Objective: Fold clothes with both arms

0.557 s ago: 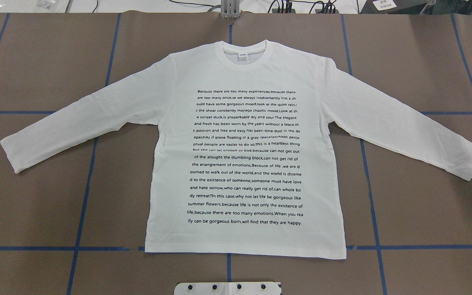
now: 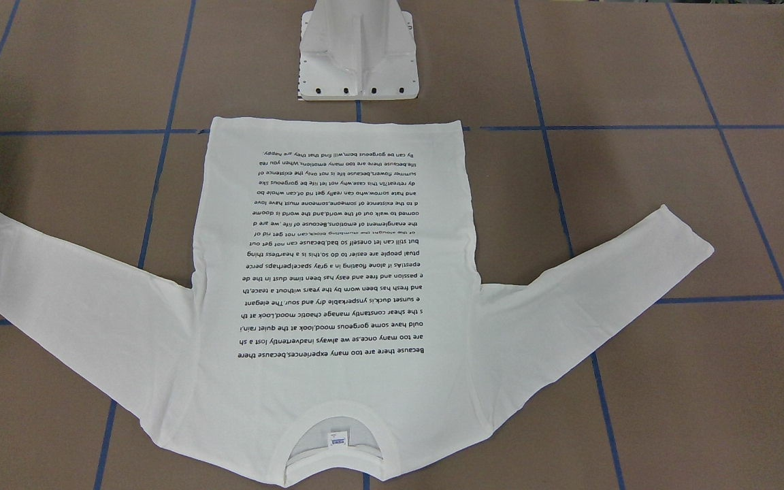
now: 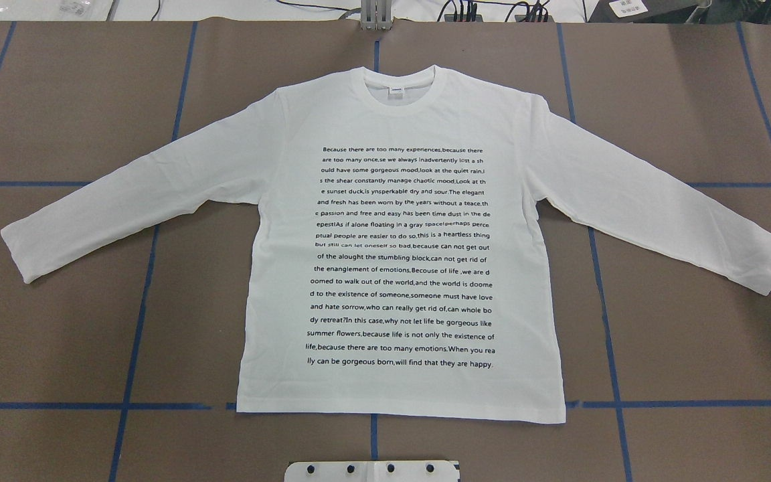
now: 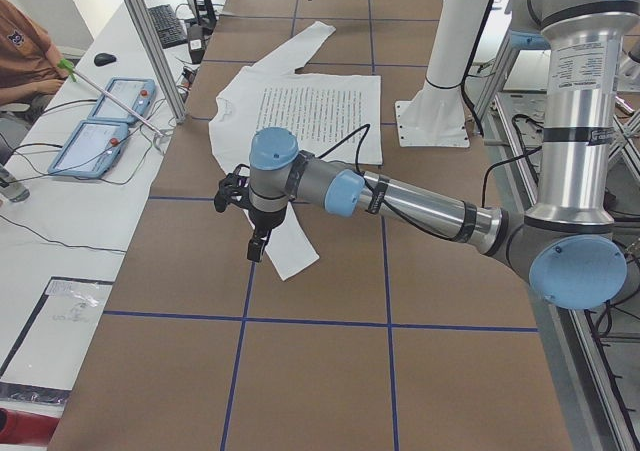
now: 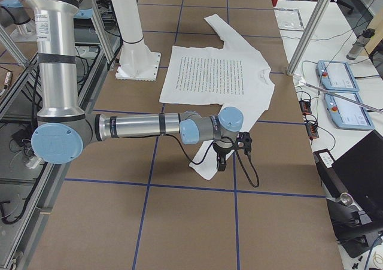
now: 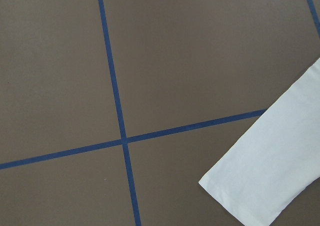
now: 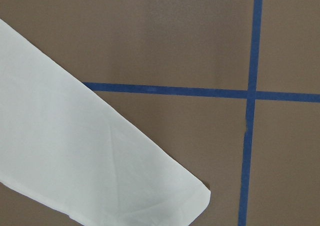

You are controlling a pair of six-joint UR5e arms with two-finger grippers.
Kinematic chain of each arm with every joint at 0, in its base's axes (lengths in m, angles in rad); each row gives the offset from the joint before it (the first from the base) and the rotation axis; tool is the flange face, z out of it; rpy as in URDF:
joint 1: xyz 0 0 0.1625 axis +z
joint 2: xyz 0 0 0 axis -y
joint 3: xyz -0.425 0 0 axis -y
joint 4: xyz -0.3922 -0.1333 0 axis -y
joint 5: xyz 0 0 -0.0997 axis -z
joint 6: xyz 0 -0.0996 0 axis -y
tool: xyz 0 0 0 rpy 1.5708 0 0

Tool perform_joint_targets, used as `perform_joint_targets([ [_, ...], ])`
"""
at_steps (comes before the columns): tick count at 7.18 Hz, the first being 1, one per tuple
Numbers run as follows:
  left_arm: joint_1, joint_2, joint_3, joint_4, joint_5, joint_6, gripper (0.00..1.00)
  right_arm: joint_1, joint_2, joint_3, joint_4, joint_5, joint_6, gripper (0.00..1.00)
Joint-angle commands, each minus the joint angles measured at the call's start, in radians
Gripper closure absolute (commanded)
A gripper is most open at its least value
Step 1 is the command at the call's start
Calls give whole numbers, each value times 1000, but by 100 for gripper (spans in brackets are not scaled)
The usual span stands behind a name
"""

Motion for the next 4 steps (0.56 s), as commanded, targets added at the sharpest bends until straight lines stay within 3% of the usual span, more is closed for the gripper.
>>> perform_joint_targets([
  [1, 4, 0, 4, -4, -3, 1, 0, -17, -35, -41, 114, 5, 81, 0],
  [2, 4, 0, -16, -5, -11, 1, 1, -32, -44, -67, 166, 5, 120, 0],
  [4, 9, 3, -16, -49, -61, 1, 1, -61, -51, -214, 399, 5, 196, 0],
])
